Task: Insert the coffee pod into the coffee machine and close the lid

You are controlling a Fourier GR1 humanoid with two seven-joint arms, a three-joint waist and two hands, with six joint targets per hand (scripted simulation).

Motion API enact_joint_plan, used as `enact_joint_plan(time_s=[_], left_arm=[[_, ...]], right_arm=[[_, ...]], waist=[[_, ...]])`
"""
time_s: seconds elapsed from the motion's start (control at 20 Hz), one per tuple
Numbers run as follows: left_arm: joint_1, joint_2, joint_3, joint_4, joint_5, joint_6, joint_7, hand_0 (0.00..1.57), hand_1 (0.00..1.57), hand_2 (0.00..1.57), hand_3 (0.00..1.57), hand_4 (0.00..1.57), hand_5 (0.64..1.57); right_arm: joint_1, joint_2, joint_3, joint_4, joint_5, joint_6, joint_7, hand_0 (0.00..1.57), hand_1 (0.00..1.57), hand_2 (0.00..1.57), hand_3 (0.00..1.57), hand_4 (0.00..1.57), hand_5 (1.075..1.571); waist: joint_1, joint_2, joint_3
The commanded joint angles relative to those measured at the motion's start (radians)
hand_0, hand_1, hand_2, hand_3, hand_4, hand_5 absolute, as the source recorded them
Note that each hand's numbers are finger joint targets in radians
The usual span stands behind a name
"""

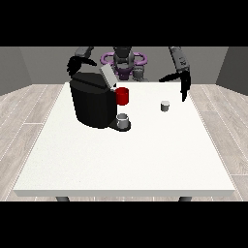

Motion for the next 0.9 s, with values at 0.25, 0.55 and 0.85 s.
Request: enact_joint_plan(time_s=[0.25, 0.55, 0.85], left_arm=[[-0.057, -0.021, -0.060, 0.191, -0.133, 0.060, -0.062, 0.00, 0.00, 0.00, 0.00, 0.00, 1.571], [-0.158, -0.005, -0.102, 0.235, -0.203, 0.064, -0.059, 0.00, 0.00, 0.46, 0.00, 0.00, 1.571], [-0.177, -0.021, -0.117, 0.313, -0.265, 0.113, -0.023, 0.81, 0.81, 0.85, 0.50, 0.00, 1.571]], right_arm=[[-0.039, -0.015, -0.011, 0.018, 0.004, -0.014, 0.064, 0.00, 0.00, 0.00, 0.00, 0.35, 1.571], [-0.077, 0.024, 0.069, 0.102, 0.049, -0.135, 0.044, 0.00, 0.00, 0.00, 0.00, 0.37, 1.571], [-0.131, -0.042, -0.047, 0.161, 0.022, -0.038, 0.054, 0.00, 0.00, 0.00, 0.00, 0.42, 1.571]], waist=[[0.006, 0.021, 0.0000], [0.037, 0.054, 0.0002], [0.027, 0.047, 0.0004]])
